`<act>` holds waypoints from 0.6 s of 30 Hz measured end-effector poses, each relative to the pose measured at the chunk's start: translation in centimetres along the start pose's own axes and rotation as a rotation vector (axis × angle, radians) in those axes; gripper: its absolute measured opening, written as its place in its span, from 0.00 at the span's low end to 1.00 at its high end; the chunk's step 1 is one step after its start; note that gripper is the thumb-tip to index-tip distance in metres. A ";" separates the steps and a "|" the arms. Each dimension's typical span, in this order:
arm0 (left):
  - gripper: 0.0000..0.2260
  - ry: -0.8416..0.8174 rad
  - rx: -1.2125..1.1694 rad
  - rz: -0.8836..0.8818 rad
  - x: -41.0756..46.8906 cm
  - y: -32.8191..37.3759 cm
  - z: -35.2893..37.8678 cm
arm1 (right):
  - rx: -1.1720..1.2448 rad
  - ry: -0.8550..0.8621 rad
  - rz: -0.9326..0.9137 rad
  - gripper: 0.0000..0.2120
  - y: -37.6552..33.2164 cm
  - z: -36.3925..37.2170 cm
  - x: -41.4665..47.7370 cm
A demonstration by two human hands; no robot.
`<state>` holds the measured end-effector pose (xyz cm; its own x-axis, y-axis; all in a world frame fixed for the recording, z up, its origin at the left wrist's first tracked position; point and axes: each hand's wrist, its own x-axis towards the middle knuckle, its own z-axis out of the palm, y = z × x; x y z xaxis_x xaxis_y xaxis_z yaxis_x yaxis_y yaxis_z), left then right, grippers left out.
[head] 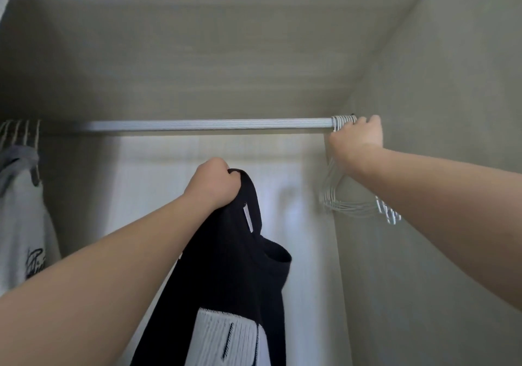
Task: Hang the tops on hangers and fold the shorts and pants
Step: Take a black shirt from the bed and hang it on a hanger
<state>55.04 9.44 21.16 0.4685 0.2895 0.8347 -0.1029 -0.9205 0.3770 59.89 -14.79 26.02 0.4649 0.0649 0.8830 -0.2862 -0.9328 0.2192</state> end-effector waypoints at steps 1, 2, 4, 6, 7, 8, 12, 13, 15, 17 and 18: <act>0.14 0.001 0.005 0.003 -0.1 -0.1 -0.2 | 0.013 -0.006 -0.001 0.17 0.3 0.1 0.0; 0.15 0.004 0.011 0.005 -0.1 -0.2 -0.4 | 0.035 -0.013 -0.005 0.16 0.7 0.3 0.0; 0.15 0.008 0.024 0.003 -0.1 -0.5 -1.0 | 0.096 -0.027 -0.018 0.16 1.5 0.6 0.1; 0.15 0.021 0.035 -0.006 0.0 -0.9 -1.6 | 0.151 -0.039 -0.033 0.16 2.0 0.6 0.2; 0.15 0.028 0.041 -0.010 0.1 -1.0 -1.9 | 0.175 -0.043 -0.030 0.16 2.2 0.5 0.3; 0.14 0.033 0.050 -0.013 0.1 -1.1 -2.2 | 0.201 -0.044 -0.023 0.17 2.4 0.5 0.3; 0.16 0.048 0.069 -0.015 -0.2 -1.0 -3.1 | 0.383 0.013 0.009 0.14 3.5 0.5 0.7; 0.15 0.048 0.074 -0.014 -0.3 -1.0 -3.3 | 0.438 0.025 0.017 0.13 3.8 0.4 0.7; 0.14 0.048 0.085 -0.015 -0.6 -1.0 -3.4 | 0.553 0.049 0.040 0.11 4.1 0.2 0.9; 0.15 0.054 0.096 -0.016 -0.9 -1.1 -3.5 | 0.735 0.032 0.091 0.12 4.0 0.0 0.9; 0.15 0.058 0.102 -0.019 -1.0 -1.2 -3.6 | 0.882 -0.005 0.128 0.11 3.6 0.0 0.7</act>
<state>51.51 11.18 21.37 0.4179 0.3189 0.8507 -0.0029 -0.9359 0.3523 59.19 -18.12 27.43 0.4781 -0.0582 0.8764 0.4117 -0.8666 -0.2821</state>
